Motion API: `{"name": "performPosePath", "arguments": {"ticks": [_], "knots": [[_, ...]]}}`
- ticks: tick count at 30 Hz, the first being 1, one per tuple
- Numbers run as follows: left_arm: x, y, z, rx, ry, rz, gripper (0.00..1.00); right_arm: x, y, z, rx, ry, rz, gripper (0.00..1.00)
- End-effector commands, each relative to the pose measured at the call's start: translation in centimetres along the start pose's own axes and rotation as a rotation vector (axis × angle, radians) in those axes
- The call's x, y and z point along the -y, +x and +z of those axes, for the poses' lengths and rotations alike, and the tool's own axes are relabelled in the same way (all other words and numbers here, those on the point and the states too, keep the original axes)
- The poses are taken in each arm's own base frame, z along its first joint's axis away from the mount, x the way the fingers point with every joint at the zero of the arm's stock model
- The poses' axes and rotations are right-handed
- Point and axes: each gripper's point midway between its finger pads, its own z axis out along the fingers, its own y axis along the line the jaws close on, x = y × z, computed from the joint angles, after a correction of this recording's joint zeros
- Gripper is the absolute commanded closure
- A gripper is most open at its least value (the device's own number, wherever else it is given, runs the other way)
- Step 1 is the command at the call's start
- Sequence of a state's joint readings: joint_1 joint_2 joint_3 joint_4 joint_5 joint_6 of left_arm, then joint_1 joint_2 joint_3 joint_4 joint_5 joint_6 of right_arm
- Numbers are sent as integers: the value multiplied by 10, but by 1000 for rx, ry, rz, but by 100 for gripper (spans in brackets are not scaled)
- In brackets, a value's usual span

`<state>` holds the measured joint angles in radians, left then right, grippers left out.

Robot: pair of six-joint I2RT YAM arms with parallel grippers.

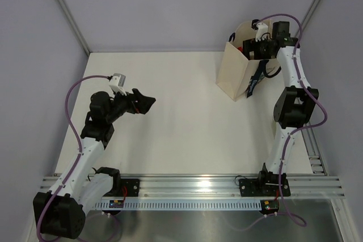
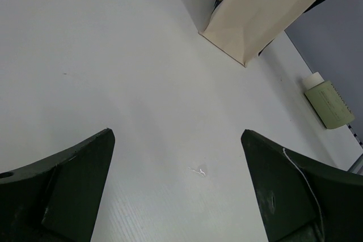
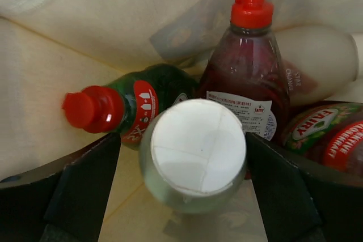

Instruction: Place the personal care products into the canvas bag

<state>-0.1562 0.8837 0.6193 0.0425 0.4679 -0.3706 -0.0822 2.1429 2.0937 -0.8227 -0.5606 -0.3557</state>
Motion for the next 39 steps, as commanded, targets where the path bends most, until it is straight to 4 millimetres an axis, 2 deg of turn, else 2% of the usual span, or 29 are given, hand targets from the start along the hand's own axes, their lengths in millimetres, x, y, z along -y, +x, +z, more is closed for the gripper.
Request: {"name": "performPosePath", "arguments": {"ticks": [1,6,7,8,9,10,11,13,14,15,16,17,18,19,20,21,22,23,25,26,27,28,29,30,31,33,36,38,39], "knots": [[9,-13,3,51,51,44,1,-27,-73,-76,182,63,-135,0],[9,-13,6,50,64,54,1,-31,-85,-113,224,111,-136,0],[9,-13,7,49,61,55,1,-36,-96,-131,269,139,-167,1],[8,-13,7,45,58,58,1,-32,-99,-142,291,182,-176,0],[7,-14,7,46,55,69,1,-30,-93,-145,291,199,-166,1],[7,-15,7,44,51,74,1,-36,-106,-170,363,232,-196,0],[5,-14,8,36,43,74,1,-35,-108,-180,388,252,-185,1],[3,-18,8,38,26,92,1,-27,-100,-208,422,314,-43,1],[2,-18,8,36,19,91,1,-34,-95,-215,420,261,-32,1],[0,-19,8,39,11,97,1,-24,-84,-228,410,274,4,1],[-1,-20,8,43,4,99,1,-30,-68,-237,374,270,41,1],[0,-23,6,52,-1,102,1,-27,-49,-237,323,280,44,2],[-1,-25,6,58,-10,100,1,-27,-35,-248,296,308,43,3],[-2,-25,5,62,-17,98,1,-32,-5,-246,202,299,76,4],[-2,-27,4,70,-19,98,1,-27,29,-238,94,308,66,5],[-3,-27,4,75,-28,89,1,-31,50,-237,29,299,67,5],[-4,-28,4,80,-41,81,1,-41,83,-238,-71,279,95,5],[-8,-27,4,75,-62,66,1,-38,125,-230,-201,290,144,5],[-16,-30,4,78,-110,44,1,-42,166,-231,-317,311,154,1],[-18,-29,4,75,-122,39,1,-41,199,-228,-411,334,185,0],[-22,-30,4,81,-146,25,1,-41,211,-228,-437,351,194,0],[-24,-29,4,83,-154,19,1,-38,213,-229,-413,394,189,0],[-24,-30,5,88,-152,22,1,-35,235,-225,-461,444,250,0],[-23,-28,5,87,-147,13,1,-31,242,-223,-476,468,266,0],[-23,-28,5,90,-143,11,1,-22,248,-218,-482,504,282,1],[-21,-26,7,89,-126,3,1,-1,278,-216,-586,636,367,1],[-20,-22,9,78,-112,-9,1,13,287,-201,-597,662,385,0],[-19,-20,9,75,-107,-6,1,30,286,-191,-593,694,393,0],[-19,-20,8,77,-105,0,1,38,293,-184,-628,699,406,0]]}}
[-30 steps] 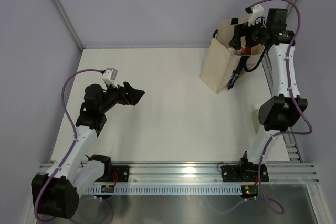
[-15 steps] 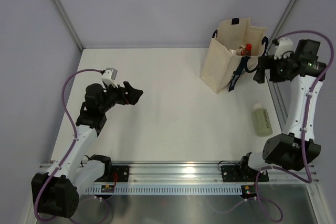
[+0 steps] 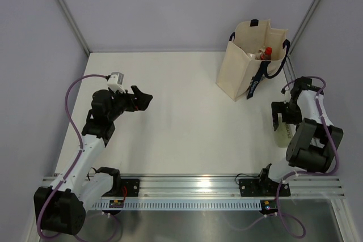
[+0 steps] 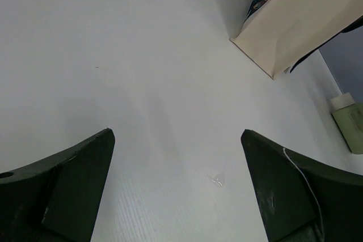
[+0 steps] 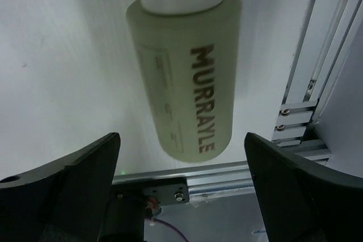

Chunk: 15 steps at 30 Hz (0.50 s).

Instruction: Place the personal care products into the canvas bag

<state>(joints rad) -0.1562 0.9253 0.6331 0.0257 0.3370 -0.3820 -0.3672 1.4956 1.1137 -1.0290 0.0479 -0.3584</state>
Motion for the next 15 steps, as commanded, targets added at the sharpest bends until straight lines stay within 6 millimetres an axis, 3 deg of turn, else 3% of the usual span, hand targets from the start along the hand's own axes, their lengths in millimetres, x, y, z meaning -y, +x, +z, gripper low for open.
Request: {"name": "performPosePath", "arguments": {"ticks": [1,4,15], "knots": [[9,-19,1,67,33,25,1,29,-29,22,21,142,65,0],[9,-16,0,65,40,33,1,25,-38,35,10,103,64,1],[9,-15,7,71,53,-8,1,18,-30,76,-94,83,64,9]]}}
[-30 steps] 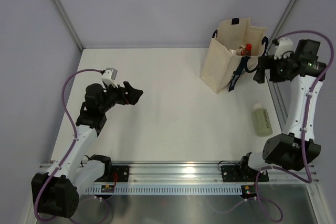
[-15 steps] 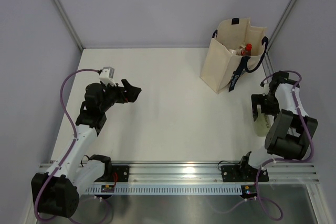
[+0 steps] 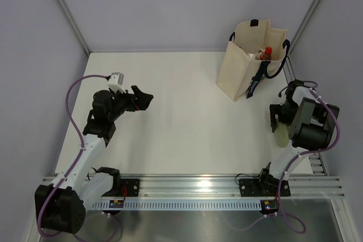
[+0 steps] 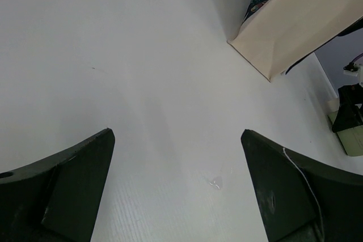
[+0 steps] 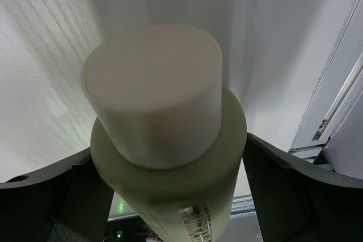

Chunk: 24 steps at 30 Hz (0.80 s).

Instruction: Place the personal care products into the canvas bag

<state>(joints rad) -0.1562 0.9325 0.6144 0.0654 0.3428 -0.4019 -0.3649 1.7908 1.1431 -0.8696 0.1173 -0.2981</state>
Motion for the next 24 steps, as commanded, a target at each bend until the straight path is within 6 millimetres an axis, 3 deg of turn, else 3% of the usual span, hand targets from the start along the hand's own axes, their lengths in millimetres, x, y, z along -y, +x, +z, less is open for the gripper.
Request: {"name": "performPosePath", "arguments": {"ticks": [1,3,6,7,8,12,20,24], "knots": [[9,-16,7,57,45,5,1,3,-10,7,17,34,15,10],[10,-19,9,56,49,5,1,-1,-8,14,1,19,12,13],[11,-21,11,55,53,10,1,-7,-10,15,10,-15,11,33],[11,-23,12,54,56,13,1,-10,-12,13,22,-34,4,42],[12,-23,12,52,57,13,1,-11,-13,9,34,-44,4,71],[14,-26,13,54,63,16,1,-22,-21,-19,127,-143,13,100],[16,-25,18,49,83,6,1,-69,-25,-120,410,-501,-159,100],[18,-27,21,50,101,-2,1,-91,-37,-174,581,-643,-228,100]]}}
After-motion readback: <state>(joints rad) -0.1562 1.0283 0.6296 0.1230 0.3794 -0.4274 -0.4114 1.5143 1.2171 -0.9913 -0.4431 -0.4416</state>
